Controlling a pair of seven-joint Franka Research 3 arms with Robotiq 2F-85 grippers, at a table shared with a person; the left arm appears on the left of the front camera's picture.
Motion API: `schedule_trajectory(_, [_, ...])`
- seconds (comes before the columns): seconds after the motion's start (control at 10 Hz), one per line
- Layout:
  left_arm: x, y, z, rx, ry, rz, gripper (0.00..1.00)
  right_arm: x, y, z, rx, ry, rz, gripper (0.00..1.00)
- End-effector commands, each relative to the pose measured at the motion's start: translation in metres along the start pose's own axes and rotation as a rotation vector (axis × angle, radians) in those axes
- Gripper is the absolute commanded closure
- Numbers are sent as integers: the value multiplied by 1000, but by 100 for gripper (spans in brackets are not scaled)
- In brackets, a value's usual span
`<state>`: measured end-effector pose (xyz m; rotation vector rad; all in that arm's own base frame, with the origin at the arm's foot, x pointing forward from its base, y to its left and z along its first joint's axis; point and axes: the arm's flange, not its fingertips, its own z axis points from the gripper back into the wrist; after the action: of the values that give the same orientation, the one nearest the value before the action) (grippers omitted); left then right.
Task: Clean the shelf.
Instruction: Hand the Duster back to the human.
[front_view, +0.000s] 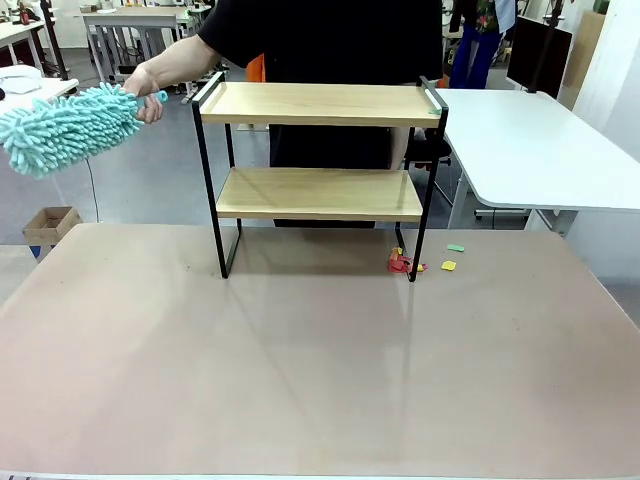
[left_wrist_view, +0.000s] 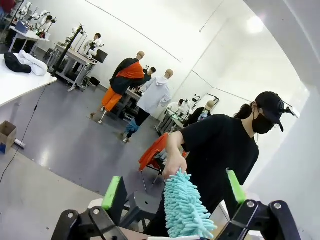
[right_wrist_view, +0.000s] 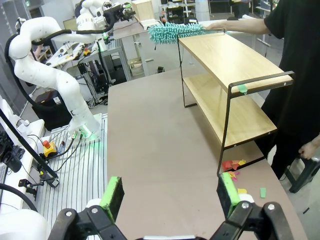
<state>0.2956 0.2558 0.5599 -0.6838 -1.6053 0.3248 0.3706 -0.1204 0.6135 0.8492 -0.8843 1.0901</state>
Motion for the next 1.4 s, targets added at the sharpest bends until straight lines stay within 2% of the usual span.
schedule_trajectory(0.0, [0, -7, -2, -12, 0, -4, 0, 1, 0, 1, -6, 3, 10, 0])
schedule_trajectory(1.3, [0, -7, -2, -12, 0, -4, 0, 1, 0, 1, -6, 3, 10, 0])
